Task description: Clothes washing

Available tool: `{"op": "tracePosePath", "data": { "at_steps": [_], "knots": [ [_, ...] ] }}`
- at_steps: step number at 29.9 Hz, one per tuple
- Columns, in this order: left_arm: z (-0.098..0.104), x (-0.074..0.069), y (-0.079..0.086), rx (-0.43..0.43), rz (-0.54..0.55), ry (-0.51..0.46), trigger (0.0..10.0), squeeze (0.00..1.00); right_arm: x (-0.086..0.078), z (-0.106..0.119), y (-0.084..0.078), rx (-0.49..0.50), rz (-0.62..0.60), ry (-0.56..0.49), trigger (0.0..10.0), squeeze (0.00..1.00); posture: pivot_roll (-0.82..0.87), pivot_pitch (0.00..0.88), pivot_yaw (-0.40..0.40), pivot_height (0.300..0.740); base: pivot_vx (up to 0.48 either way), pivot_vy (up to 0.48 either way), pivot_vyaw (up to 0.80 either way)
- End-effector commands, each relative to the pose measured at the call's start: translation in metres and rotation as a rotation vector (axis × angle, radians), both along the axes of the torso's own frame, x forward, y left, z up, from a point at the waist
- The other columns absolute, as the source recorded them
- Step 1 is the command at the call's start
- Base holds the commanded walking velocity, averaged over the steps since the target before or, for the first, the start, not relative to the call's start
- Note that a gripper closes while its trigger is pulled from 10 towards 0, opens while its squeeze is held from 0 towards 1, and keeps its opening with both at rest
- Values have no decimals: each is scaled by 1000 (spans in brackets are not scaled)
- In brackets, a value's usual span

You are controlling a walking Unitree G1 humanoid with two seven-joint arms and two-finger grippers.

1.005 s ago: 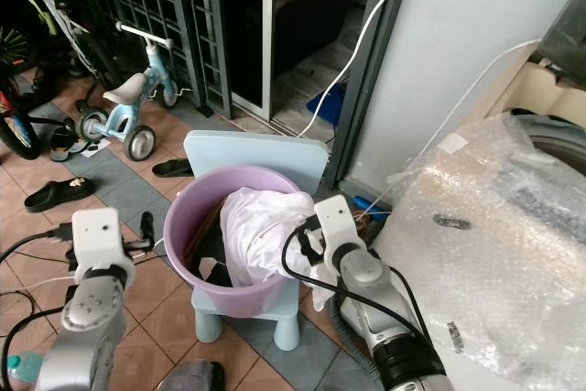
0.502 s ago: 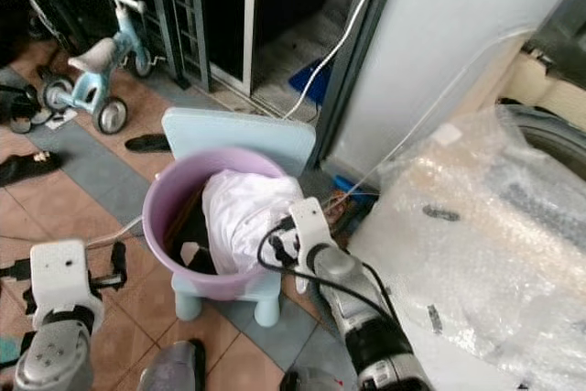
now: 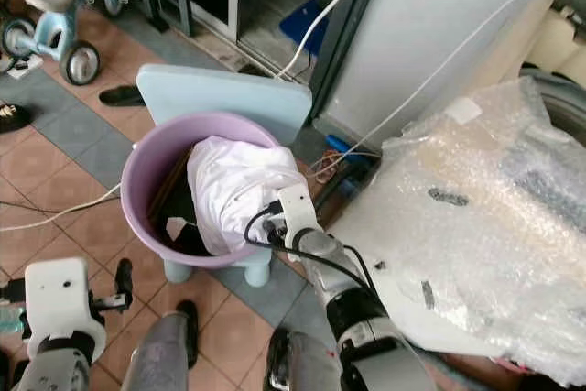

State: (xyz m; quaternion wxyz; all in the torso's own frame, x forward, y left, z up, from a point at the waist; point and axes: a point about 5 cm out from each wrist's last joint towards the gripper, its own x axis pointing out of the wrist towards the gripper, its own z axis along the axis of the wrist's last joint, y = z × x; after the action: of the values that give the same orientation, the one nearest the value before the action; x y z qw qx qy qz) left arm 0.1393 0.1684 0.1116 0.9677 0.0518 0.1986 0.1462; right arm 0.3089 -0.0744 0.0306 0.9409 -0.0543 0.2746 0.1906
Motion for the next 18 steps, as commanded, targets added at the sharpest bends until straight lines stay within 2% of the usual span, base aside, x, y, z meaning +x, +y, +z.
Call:
{"op": "tracePosePath", "data": {
  "at_steps": [1, 11, 18],
  "knots": [
    [1, -2, -2, -4, 4, 11, 10000, 0, -4, -8, -7, -10, -32, 28, 0, 0, 222, 300, -188, 740, 0, 0, 0],
    [0, 4, -2, 1, 8, 7, 10000, 0, 2, -6, -20, -13, -100, -19, 0, 0, 206, 289, -198, 740, 0, 0, 0],
    [-1, 10, 0, 11, 18, 2, 10000, 0, 7, 0, -19, 12, -118, -45, 0, 0, 199, 276, -207, 740, 0, 0, 0]
  ]
}}
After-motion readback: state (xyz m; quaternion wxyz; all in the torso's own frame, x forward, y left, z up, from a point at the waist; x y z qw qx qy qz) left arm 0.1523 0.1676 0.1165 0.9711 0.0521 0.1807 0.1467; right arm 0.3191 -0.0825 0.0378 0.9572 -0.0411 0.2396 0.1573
